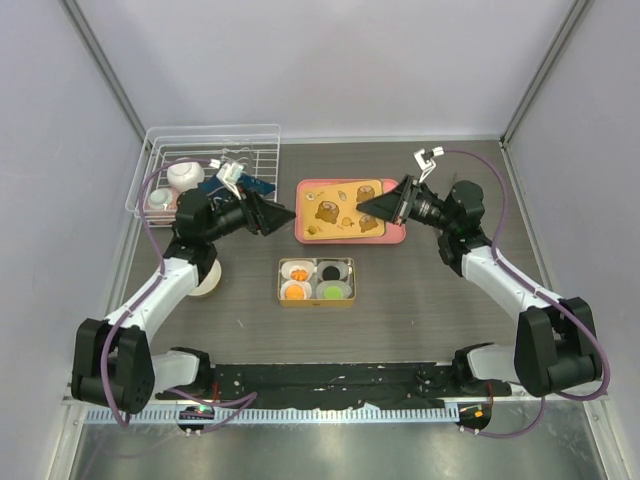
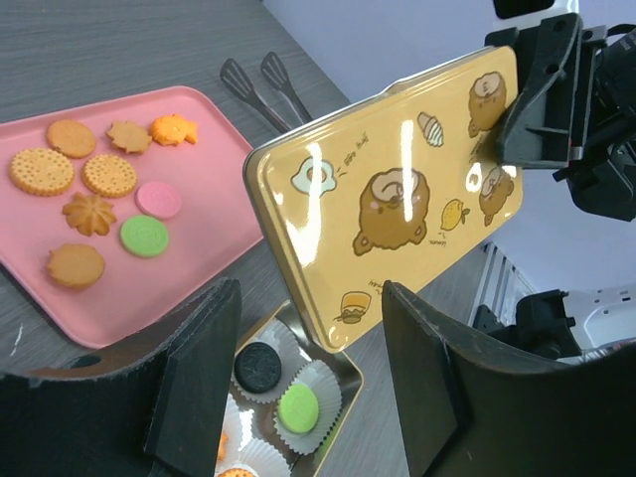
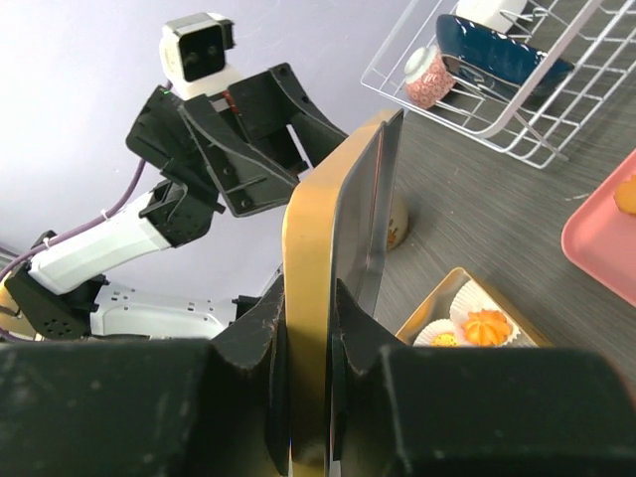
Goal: Pack the cookies
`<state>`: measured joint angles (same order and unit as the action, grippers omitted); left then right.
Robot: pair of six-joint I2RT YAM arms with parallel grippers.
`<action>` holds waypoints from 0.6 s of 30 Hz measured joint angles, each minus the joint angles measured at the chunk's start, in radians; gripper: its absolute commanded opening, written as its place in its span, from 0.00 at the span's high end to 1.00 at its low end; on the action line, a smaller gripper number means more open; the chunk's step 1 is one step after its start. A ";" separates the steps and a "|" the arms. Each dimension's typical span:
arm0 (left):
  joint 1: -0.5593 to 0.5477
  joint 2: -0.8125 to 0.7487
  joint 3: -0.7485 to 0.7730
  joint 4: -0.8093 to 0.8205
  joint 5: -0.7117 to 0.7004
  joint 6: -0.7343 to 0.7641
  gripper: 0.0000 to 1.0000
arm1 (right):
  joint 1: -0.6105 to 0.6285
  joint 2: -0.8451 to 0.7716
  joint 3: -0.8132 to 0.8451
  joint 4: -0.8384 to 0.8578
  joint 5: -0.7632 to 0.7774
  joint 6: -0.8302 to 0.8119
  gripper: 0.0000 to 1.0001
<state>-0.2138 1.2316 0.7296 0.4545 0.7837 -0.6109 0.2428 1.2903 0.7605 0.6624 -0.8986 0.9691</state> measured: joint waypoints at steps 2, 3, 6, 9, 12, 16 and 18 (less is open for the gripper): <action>0.000 -0.017 0.000 -0.015 -0.006 0.017 0.38 | 0.002 0.000 -0.014 -0.003 0.010 -0.002 0.99; 0.000 -0.026 0.000 -0.019 -0.006 0.023 0.37 | 0.005 0.002 -0.026 0.005 0.014 0.001 0.99; 0.000 -0.044 0.000 -0.032 -0.006 0.049 0.38 | 0.012 0.024 -0.064 0.027 0.023 0.018 0.99; 0.000 -0.048 0.000 -0.052 -0.013 0.084 0.39 | 0.027 0.064 -0.087 0.034 0.024 0.038 0.99; 0.000 -0.048 -0.008 -0.072 -0.028 0.119 0.39 | 0.048 0.096 -0.113 0.034 0.032 0.055 0.99; 0.000 -0.049 -0.014 -0.100 -0.050 0.161 0.39 | 0.079 0.098 -0.158 0.037 0.060 0.064 0.99; 0.000 -0.050 -0.014 -0.110 -0.058 0.179 0.39 | 0.092 0.098 -0.180 0.044 0.078 0.076 0.99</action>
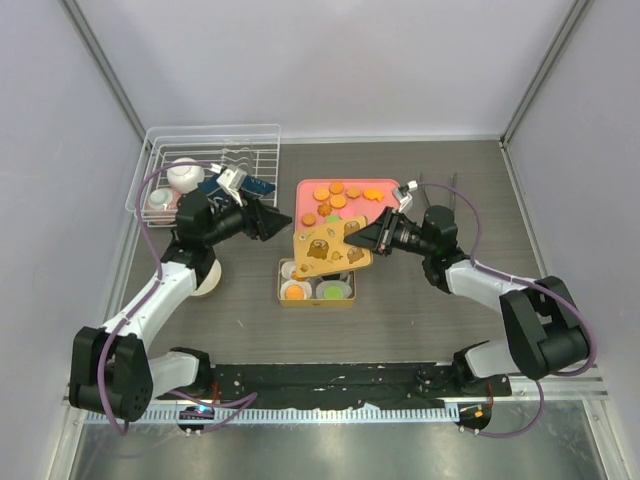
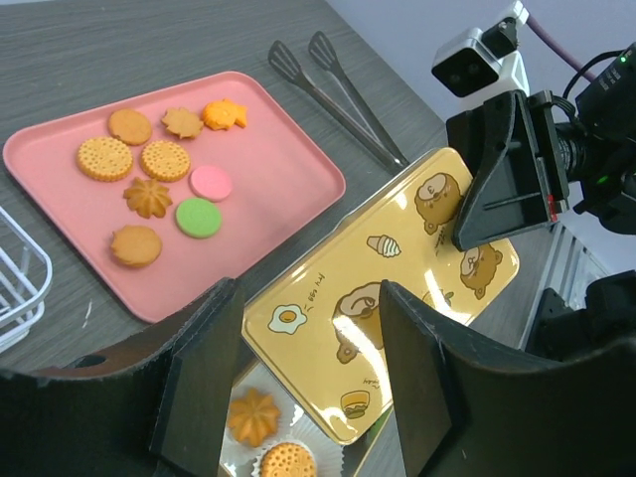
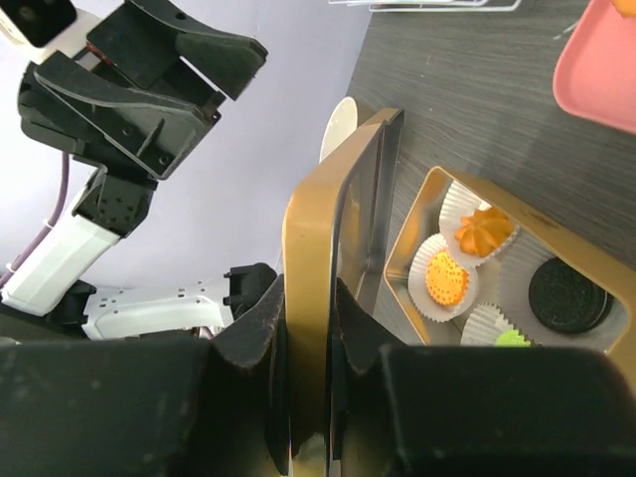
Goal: Pack the cookies
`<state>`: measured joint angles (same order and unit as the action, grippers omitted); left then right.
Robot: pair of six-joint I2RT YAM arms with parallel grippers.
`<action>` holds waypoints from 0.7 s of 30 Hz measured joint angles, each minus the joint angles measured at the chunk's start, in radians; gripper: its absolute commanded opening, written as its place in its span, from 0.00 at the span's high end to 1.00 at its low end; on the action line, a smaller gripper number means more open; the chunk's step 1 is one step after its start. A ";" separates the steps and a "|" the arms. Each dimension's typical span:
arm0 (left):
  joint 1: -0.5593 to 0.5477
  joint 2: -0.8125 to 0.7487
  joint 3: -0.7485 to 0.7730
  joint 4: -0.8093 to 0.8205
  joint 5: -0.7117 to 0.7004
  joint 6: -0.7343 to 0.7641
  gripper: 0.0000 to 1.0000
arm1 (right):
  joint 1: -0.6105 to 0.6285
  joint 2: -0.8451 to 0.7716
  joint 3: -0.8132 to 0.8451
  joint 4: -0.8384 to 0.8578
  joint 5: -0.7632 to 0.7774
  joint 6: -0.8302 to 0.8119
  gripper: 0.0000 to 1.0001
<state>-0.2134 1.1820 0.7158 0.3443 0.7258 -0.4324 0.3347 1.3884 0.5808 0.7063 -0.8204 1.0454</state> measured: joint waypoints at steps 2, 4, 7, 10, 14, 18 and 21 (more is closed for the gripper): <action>0.000 0.000 0.000 -0.010 -0.003 0.015 0.39 | 0.010 0.002 -0.022 0.018 0.019 0.009 0.99; 0.000 0.000 0.000 -0.016 -0.006 0.027 0.39 | 0.020 0.016 -0.043 0.049 0.034 0.019 0.99; 0.000 0.000 0.000 -0.022 -0.008 0.043 0.39 | 0.033 0.052 -0.057 0.082 0.051 0.039 0.99; 0.000 0.000 0.000 -0.023 -0.008 0.054 0.39 | 0.051 0.108 -0.060 0.145 0.057 0.078 0.99; 0.000 -0.002 0.000 -0.024 -0.008 0.071 0.39 | 0.074 0.173 -0.060 0.245 0.060 0.142 0.99; 0.000 -0.002 -0.003 -0.028 -0.008 0.087 0.39 | 0.094 0.242 -0.060 0.348 0.060 0.203 0.99; 0.000 -0.002 -0.015 -0.036 -0.010 0.109 0.39 | 0.106 0.290 -0.059 0.404 0.059 0.245 0.99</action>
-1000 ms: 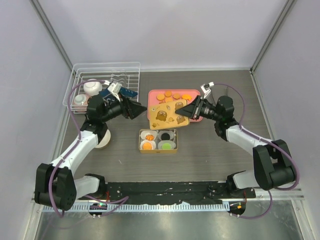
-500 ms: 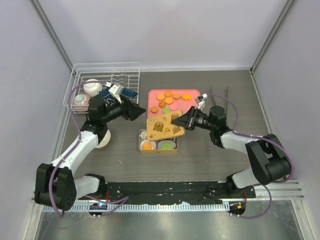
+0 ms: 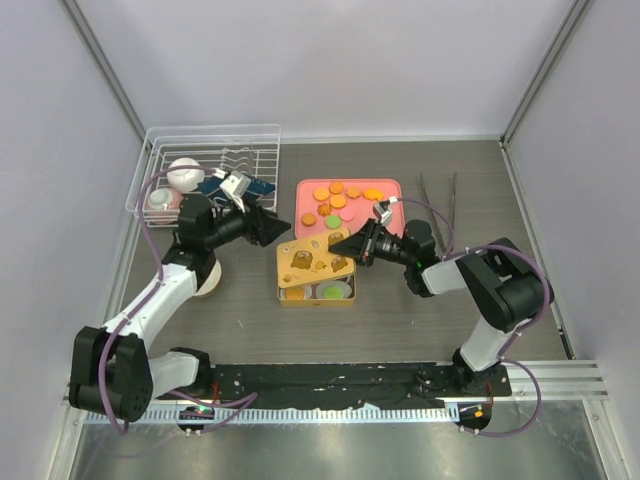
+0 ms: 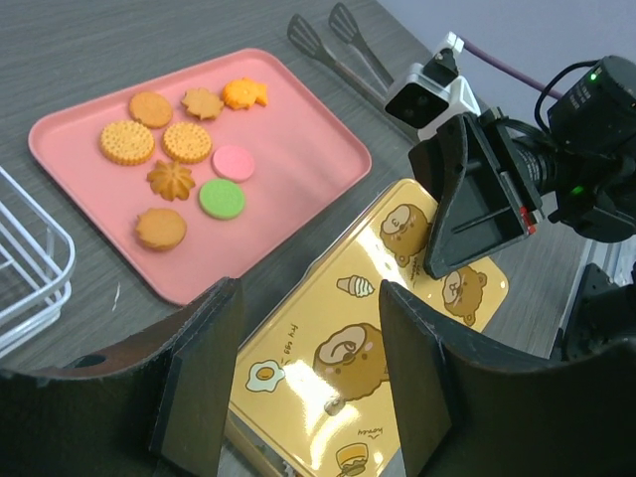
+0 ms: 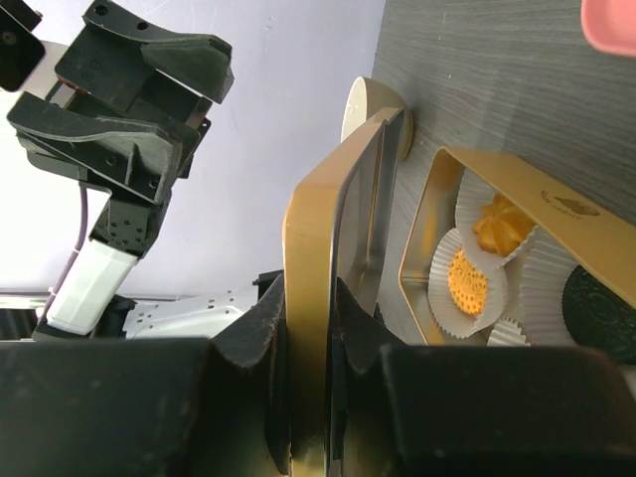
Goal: Pack the cookies
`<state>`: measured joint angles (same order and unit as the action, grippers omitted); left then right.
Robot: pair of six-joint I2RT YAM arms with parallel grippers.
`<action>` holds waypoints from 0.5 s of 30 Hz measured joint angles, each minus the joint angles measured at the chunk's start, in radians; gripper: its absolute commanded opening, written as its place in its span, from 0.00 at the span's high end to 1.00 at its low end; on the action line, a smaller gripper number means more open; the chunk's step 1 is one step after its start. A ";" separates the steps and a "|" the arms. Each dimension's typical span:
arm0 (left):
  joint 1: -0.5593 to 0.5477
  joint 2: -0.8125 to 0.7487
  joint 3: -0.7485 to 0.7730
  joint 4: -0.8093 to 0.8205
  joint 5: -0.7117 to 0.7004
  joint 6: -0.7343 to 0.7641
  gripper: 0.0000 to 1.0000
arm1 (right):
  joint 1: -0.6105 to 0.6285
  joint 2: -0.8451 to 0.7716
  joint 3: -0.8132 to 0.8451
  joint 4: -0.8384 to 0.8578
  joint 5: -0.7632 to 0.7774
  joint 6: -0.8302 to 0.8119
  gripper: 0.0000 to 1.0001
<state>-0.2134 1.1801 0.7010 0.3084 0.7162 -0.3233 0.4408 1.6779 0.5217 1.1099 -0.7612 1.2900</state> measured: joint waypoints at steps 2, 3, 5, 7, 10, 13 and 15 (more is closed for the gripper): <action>0.000 0.000 -0.013 -0.008 -0.002 0.014 0.39 | 0.010 0.028 0.000 0.035 0.000 0.022 0.99; 0.000 0.000 -0.020 -0.013 -0.002 0.019 0.39 | 0.017 0.040 0.000 0.050 0.000 0.031 0.99; 0.000 0.000 -0.032 -0.021 -0.002 0.027 0.39 | 0.027 0.057 0.000 0.075 0.000 0.050 0.99; 0.000 0.000 -0.038 -0.024 -0.006 0.037 0.39 | 0.037 0.067 0.000 0.102 0.000 0.063 0.99; 0.000 0.000 -0.044 -0.029 -0.009 0.044 0.39 | 0.046 0.076 0.003 0.132 0.000 0.076 0.99; 0.000 0.001 -0.057 -0.024 -0.009 0.045 0.39 | 0.050 0.083 0.004 0.150 0.001 0.079 0.99; 0.000 0.005 -0.069 -0.021 -0.009 0.046 0.40 | 0.051 0.087 0.004 0.154 0.001 0.079 0.99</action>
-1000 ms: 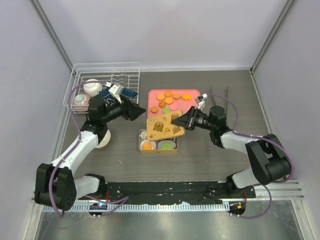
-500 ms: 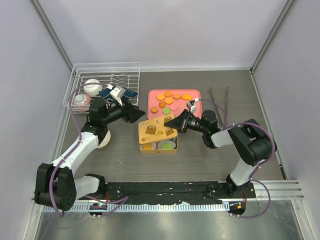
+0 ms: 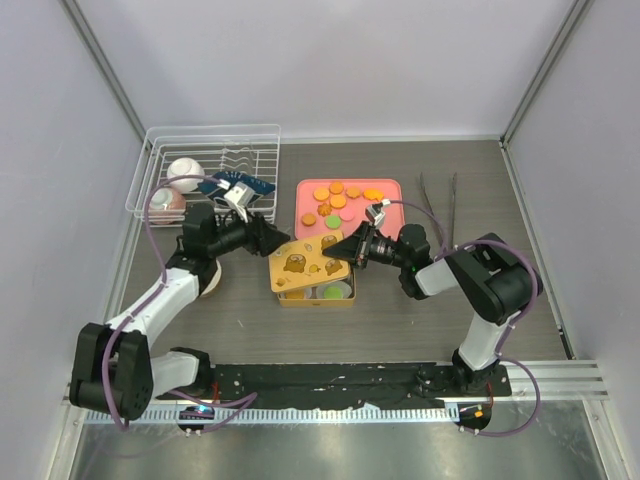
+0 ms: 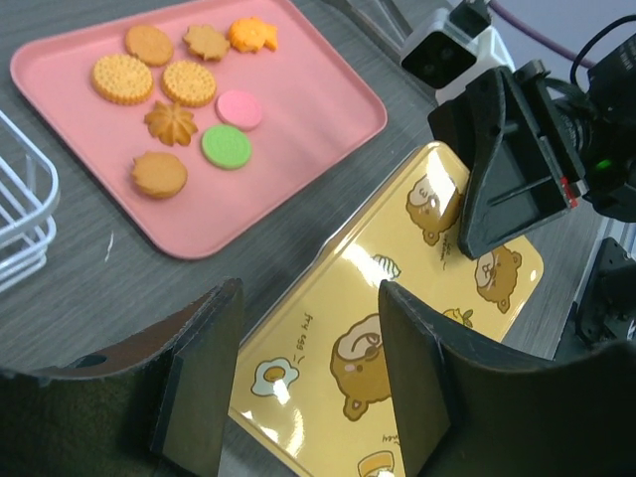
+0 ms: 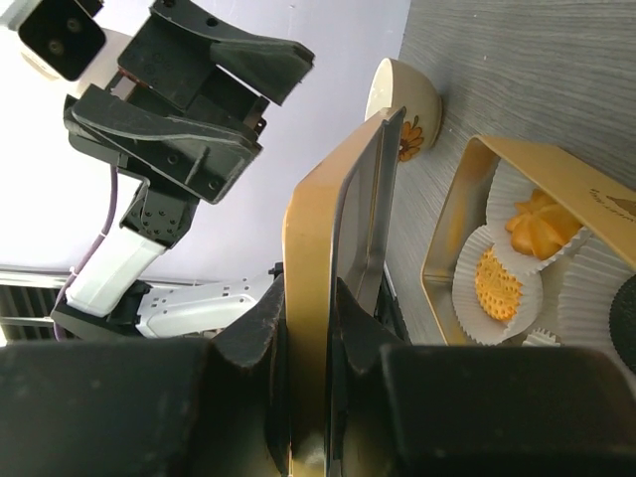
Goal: Pack the cookies
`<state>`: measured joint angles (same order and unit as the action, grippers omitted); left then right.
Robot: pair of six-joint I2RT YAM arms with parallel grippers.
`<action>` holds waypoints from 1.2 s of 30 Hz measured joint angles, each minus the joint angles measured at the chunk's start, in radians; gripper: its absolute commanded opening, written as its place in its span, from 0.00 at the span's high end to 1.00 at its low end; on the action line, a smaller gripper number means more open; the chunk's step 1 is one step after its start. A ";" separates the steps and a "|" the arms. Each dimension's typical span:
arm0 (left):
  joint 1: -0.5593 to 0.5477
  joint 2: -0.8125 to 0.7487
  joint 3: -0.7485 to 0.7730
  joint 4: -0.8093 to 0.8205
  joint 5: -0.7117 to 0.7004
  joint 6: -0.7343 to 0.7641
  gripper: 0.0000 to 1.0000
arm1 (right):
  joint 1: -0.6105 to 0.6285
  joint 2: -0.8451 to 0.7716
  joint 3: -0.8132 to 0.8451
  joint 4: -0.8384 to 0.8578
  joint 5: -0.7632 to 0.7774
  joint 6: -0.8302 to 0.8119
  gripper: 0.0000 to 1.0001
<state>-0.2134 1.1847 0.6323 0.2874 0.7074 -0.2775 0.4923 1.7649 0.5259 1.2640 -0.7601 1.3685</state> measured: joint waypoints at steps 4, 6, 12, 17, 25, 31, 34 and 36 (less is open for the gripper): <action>0.000 0.020 -0.029 -0.001 0.000 -0.002 0.44 | 0.003 0.008 0.000 0.000 0.004 -0.007 0.99; 0.000 0.031 -0.039 -0.001 -0.001 -0.003 0.44 | 0.005 0.012 0.000 -0.003 0.006 -0.013 0.99; 0.000 0.055 -0.065 -0.002 -0.029 -0.021 0.43 | 0.010 0.016 0.000 -0.024 0.022 -0.040 0.99; -0.003 0.064 -0.066 -0.026 -0.038 -0.028 0.43 | 0.010 0.017 0.000 -0.031 0.033 -0.055 0.99; -0.007 0.063 -0.066 -0.111 -0.063 -0.005 0.43 | 0.011 0.043 0.003 -0.035 0.045 -0.060 0.99; -0.007 0.059 -0.055 -0.187 -0.096 0.023 0.43 | 0.012 0.043 0.003 -0.041 0.057 -0.061 0.99; -0.007 0.052 -0.046 -0.224 -0.114 0.037 0.43 | 0.012 0.043 0.003 -0.047 0.065 -0.062 0.99; -0.007 0.048 -0.044 -0.239 -0.121 0.047 0.43 | 0.012 0.043 0.003 -0.051 0.071 -0.062 0.99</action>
<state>-0.2203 1.2327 0.5880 0.0486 0.5861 -0.2306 0.5045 1.8080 0.5289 1.2129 -0.6895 1.3064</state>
